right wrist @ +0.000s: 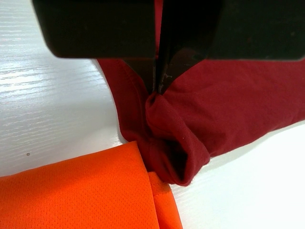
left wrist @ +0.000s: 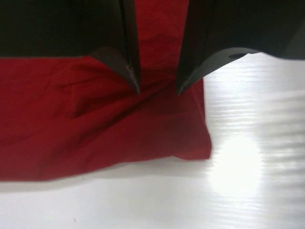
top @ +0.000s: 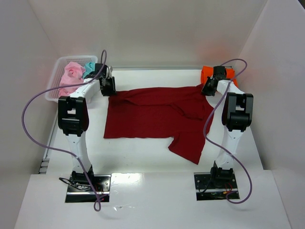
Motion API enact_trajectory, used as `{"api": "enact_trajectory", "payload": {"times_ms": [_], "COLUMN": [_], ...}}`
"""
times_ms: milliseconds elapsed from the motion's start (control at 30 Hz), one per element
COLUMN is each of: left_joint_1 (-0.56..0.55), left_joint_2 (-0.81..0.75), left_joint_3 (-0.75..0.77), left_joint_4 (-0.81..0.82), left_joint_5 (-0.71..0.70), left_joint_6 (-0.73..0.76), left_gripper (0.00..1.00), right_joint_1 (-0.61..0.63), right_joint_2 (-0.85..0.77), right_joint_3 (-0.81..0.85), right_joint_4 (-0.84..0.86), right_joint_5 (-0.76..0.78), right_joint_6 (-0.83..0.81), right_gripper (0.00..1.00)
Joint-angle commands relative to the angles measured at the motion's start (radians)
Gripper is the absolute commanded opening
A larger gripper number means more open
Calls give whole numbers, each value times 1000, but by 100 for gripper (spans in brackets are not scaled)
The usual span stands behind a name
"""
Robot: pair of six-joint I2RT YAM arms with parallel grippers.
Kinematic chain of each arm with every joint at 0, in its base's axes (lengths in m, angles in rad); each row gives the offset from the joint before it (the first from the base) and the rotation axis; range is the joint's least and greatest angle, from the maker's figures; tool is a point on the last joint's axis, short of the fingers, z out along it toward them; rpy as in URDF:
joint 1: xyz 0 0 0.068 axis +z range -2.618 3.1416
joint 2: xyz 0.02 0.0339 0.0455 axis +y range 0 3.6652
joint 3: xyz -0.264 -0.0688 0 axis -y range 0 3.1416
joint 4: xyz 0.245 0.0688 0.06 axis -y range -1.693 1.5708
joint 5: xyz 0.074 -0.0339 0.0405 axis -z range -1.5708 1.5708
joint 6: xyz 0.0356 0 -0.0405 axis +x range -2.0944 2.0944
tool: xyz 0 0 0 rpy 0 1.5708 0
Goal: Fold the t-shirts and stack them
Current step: Fold the flattened tshirt in 1/3 of the way
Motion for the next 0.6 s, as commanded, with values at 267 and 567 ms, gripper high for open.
{"api": "enact_trajectory", "payload": {"times_ms": [267,567], "left_joint_1": [-119,-119], "left_joint_2": [-73,-149], "left_joint_3": [-136,-114], "left_joint_4": [-89,-43], "left_joint_5": [69,-114], "left_joint_6": [2,-44], "left_gripper": [39,67], "right_joint_1": [5,5], "right_joint_2": [-55,-55], "right_joint_3": [3,3], "right_joint_4": [36,36], "right_joint_5": [-8,-8], "right_joint_6": [-16,-16], "right_gripper": [4,4]}}
